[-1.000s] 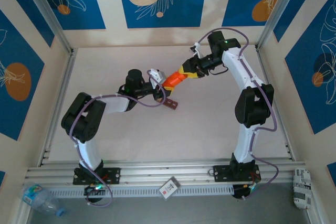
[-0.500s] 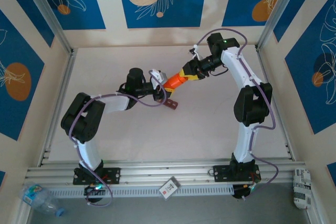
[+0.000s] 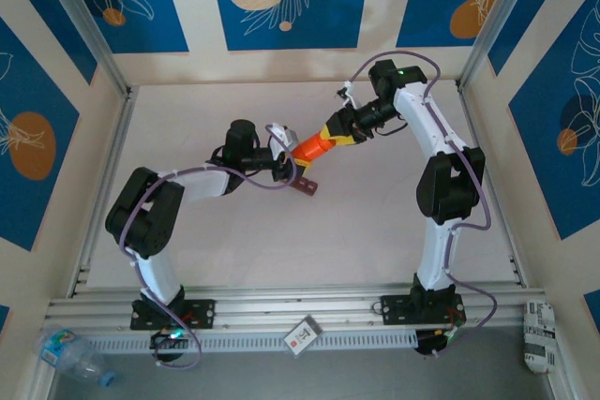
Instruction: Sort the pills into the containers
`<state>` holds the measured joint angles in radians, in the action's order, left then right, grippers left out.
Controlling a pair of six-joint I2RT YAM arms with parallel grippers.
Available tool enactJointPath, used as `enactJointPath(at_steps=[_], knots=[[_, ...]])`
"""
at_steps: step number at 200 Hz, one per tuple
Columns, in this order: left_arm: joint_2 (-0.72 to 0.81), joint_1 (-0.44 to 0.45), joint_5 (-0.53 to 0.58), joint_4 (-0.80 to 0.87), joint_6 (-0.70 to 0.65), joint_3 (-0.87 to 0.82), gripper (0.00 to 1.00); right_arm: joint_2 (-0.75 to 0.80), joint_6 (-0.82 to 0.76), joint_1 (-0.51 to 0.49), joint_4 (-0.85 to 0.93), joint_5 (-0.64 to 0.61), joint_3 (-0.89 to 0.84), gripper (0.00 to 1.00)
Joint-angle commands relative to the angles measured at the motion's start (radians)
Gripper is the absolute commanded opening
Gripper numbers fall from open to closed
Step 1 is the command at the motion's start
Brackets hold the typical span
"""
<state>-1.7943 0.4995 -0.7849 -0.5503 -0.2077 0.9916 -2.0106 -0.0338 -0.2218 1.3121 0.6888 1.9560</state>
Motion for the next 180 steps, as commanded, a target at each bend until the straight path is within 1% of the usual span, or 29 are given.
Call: enactJointPath(at_steps=[1, 19, 54, 66, 91, 152, 180], knots=[[0.054, 0.029, -0.076, -0.085, -0.006, 0.077, 0.0, -0.025, 0.111, -0.06, -0.042, 0.083, -0.01, 0.42], [0.047, 0.033, -0.057, -0.1, -0.001, 0.079, 0.0, -0.022, 0.184, -0.069, -0.081, 0.085, -0.044, 0.42], [0.03, 0.034, -0.022, -0.147, 0.017, 0.08, 0.0, -0.011, 0.305, -0.072, -0.178, 0.127, -0.121, 0.42], [0.025, 0.035, -0.011, -0.161, 0.022, 0.078, 0.0, -0.006, 0.342, -0.071, -0.207, 0.119, -0.137, 0.42], [0.021, 0.038, 0.016, -0.189, 0.03, 0.069, 0.0, -0.013, 0.363, -0.073, -0.221, 0.109, -0.137, 0.43], [0.017, 0.039, 0.033, -0.193, 0.024, 0.044, 0.0, -0.009, 0.389, -0.066, -0.225, 0.083, -0.097, 0.46], [0.01, 0.039, 0.044, -0.218, 0.034, 0.034, 0.0, -0.007, 0.398, -0.062, -0.222, 0.07, -0.077, 0.5]])
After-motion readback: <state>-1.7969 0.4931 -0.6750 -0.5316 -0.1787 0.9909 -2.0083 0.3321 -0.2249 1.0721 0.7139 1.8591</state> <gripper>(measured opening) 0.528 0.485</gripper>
